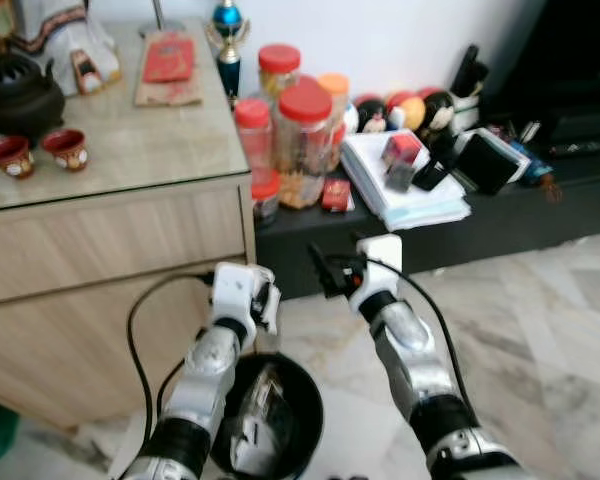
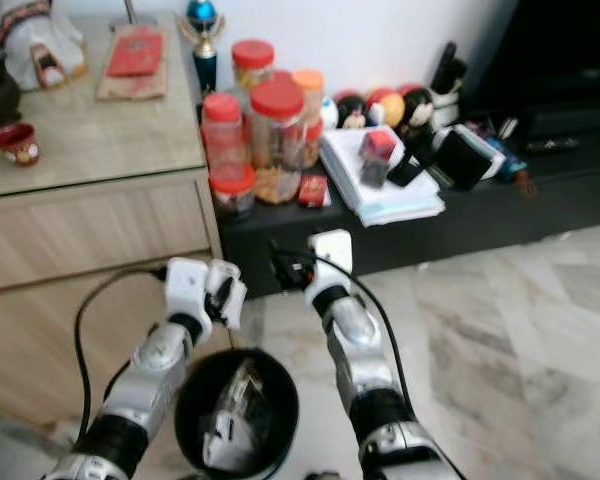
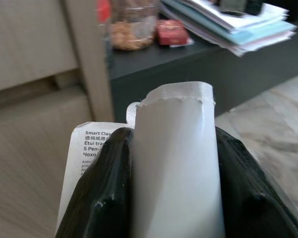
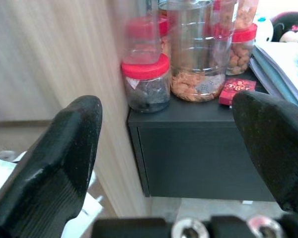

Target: Picking trash to rubbish bin

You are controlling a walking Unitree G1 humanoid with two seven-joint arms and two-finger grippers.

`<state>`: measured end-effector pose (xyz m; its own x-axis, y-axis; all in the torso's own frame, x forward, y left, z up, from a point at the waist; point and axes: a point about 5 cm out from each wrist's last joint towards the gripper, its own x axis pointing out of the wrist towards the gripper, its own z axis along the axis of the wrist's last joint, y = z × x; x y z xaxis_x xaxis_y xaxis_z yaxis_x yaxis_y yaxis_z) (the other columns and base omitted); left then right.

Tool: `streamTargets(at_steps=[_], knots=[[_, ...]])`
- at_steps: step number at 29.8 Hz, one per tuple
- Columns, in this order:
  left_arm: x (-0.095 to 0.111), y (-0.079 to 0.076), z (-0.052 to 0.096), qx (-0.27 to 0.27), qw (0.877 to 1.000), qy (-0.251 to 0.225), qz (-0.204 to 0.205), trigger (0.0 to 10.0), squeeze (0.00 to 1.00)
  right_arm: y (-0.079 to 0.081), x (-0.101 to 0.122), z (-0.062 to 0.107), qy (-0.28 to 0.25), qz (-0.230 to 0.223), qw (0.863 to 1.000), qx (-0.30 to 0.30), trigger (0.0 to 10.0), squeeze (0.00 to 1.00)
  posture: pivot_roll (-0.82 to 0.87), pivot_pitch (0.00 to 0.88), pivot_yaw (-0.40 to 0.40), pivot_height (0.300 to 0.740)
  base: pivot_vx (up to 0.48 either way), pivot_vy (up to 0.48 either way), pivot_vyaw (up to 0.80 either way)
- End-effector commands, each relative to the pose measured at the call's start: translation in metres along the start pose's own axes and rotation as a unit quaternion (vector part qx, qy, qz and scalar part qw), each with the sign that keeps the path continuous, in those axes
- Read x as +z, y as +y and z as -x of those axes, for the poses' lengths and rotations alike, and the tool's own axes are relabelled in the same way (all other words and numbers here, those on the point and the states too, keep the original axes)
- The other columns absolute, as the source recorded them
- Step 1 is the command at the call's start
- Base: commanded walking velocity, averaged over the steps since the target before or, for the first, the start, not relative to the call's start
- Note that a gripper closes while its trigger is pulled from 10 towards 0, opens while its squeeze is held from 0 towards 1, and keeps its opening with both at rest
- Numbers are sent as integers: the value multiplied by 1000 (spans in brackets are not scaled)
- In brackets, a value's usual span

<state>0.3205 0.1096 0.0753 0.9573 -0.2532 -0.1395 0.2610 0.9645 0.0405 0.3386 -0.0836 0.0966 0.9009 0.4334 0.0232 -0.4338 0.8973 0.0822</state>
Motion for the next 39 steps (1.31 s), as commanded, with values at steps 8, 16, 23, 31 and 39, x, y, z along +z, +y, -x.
streamTargets(at_steps=[8, 16, 23, 31, 39], knots=[[-29, -5, 6, -30, 997, 73, -4, 10000, 0, 7, -21, 5, 74, 21, 996, 43, 10000, 0, 36, 117, -72, 740, 0, 0, 0], [-54, 21, 11, 47, 991, 127, 24, 10000, 0, 10, -48, 15, 179, 72, 979, 69, 10000, 0, 29, 123, -78, 740, 0, 0, 0], [-63, 28, 13, 61, 986, 148, 52, 10000, 0, 12, -52, 16, 193, 86, 975, 76, 10000, 0, 29, 122, -79, 740, 0, 0, 0], [-62, 31, 12, 68, 985, 141, 74, 10000, 0, 13, -50, 15, 190, 86, 975, 78, 10000, 0, 21, 122, -80, 740, 0, 0, 0], [-59, 35, 9, 66, 986, 131, 82, 10000, 0, 13, -50, 16, 190, 87, 975, 80, 10000, 0, 19, 127, -87, 740, 0, 0, 0]])
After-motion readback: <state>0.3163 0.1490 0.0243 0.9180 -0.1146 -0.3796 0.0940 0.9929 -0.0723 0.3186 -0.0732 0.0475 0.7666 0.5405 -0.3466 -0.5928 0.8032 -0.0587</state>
